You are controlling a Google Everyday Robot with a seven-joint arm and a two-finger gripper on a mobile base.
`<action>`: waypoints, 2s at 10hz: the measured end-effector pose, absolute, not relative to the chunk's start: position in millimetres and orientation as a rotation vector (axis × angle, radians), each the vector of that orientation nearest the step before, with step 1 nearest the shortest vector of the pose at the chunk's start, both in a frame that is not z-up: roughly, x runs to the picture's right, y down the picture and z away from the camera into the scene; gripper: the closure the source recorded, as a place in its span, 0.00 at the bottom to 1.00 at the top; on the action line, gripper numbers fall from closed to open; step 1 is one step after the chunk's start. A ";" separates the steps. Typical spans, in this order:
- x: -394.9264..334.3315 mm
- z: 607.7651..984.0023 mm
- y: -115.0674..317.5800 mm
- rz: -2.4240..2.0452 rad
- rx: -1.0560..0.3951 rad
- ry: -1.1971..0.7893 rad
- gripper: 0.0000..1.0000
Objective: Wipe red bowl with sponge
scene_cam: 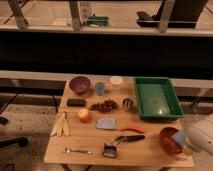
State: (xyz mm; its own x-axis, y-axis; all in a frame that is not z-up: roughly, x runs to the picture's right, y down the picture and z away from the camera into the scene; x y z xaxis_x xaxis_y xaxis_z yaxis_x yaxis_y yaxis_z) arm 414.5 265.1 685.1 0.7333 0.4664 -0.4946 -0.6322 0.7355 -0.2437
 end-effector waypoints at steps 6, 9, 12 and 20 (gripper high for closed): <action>412.1 685.3 267.1 0.622 -0.418 0.425 1.00; 367.3 692.4 263.7 0.587 -0.403 0.415 1.00; 323.2 696.3 260.2 0.553 -0.394 0.398 1.00; 338.0 687.0 264.0 0.569 -0.370 0.403 0.93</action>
State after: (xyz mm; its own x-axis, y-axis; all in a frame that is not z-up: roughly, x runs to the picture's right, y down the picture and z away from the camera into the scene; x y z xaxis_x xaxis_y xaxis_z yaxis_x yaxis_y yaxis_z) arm 338.0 264.0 687.0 0.7692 0.4411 -0.4623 -0.5825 0.7815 -0.2236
